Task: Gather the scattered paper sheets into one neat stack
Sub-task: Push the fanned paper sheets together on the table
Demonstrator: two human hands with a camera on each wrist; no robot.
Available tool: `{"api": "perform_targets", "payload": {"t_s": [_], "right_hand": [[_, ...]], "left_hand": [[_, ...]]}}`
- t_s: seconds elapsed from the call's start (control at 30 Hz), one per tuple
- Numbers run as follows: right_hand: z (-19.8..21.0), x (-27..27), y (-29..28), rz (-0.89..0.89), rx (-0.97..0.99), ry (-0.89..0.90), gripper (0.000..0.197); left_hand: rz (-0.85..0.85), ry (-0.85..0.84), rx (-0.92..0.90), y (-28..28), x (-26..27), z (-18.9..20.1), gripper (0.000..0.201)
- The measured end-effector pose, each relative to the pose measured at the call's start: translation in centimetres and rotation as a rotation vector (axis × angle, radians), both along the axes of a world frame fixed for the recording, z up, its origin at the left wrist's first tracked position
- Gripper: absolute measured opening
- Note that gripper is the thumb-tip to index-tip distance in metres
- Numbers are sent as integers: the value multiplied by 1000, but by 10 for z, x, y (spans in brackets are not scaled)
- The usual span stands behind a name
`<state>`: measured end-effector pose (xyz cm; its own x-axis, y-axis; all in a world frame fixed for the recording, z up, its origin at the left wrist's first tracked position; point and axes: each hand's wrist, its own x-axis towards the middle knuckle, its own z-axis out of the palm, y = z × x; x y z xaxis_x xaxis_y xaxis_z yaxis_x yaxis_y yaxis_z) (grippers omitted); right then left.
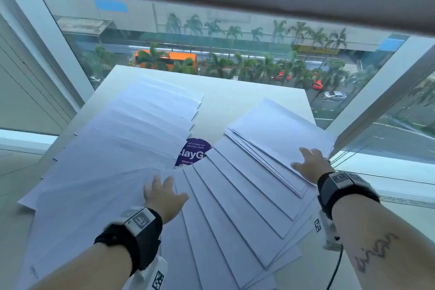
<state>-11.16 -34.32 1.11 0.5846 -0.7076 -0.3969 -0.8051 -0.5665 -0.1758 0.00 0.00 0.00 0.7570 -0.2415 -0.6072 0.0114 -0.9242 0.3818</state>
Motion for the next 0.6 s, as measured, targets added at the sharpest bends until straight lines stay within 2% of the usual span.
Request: {"api": "perform_targets", "payload": {"t_s": [0.17, 0.4, 0.6], "right_hand": [[-6, 14, -14, 46, 20, 64, 65], [-11, 42, -45, 53, -10, 31, 66], [-20, 58, -79, 44, -46, 37, 72]], "left_hand": [[16, -2, 106, 9, -22, -8, 75], [-117, 48, 271, 11, -32, -14, 98], [-117, 51, 301, 14, -34, -19, 107]]}}
